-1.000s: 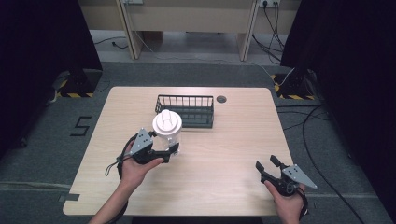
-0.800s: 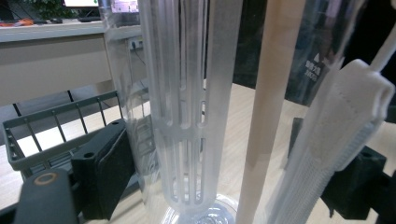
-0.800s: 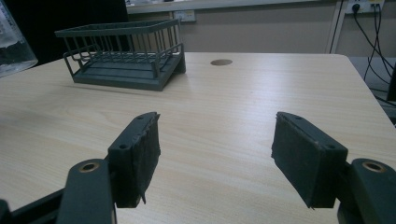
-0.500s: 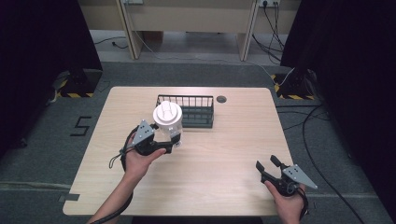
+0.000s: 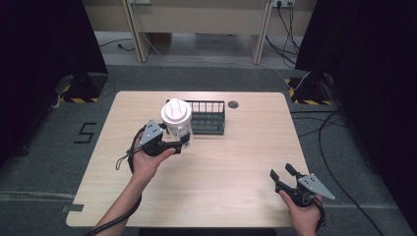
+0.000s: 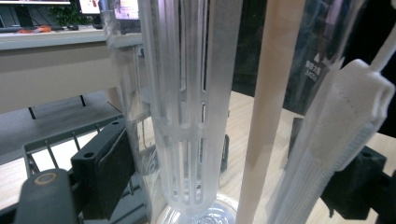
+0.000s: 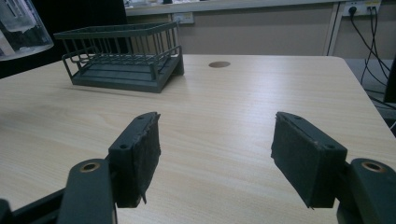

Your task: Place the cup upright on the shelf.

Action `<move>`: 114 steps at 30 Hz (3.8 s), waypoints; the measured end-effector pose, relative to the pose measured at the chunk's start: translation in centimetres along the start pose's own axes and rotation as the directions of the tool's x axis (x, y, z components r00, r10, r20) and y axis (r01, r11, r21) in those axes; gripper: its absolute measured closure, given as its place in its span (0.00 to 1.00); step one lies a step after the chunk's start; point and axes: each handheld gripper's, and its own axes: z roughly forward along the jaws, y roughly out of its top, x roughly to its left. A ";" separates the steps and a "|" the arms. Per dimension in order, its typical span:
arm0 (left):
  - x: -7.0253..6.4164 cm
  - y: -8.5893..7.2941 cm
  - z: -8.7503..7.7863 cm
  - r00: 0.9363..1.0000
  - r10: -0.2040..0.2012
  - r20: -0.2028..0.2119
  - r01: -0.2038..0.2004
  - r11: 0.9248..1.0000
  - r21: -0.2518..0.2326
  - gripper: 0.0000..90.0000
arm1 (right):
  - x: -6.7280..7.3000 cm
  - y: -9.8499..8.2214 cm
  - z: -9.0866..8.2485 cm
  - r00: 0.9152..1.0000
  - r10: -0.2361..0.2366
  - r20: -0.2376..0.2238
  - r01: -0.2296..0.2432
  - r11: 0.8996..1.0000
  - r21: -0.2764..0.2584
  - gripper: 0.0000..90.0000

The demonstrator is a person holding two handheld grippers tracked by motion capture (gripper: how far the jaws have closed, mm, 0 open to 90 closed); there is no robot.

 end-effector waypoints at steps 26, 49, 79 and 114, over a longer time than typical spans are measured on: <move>1.6 1.3 2.0 1.000 -0.008 -0.026 0.008 1.000 -0.004 0.17 | -0.1 0.0 -0.1 1.000 0.001 -0.002 -0.001 1.000 0.002 0.37; 2.6 2.6 3.4 0.999 -0.008 -0.042 0.007 1.000 -0.013 0.17 | -0.2 -0.1 -0.2 1.000 0.009 -0.001 -0.009 1.000 0.001 0.37; 3.3 3.9 5.7 0.999 -0.012 -0.044 0.011 1.000 -0.016 0.17 | -0.2 -0.1 -0.3 1.000 0.018 -0.004 -0.019 1.000 -0.003 0.37; 4.0 4.4 8.5 0.999 -0.026 -0.047 0.026 1.000 -0.004 0.17 | -0.4 -0.1 -0.4 1.000 0.019 -0.002 -0.019 1.000 -0.002 0.38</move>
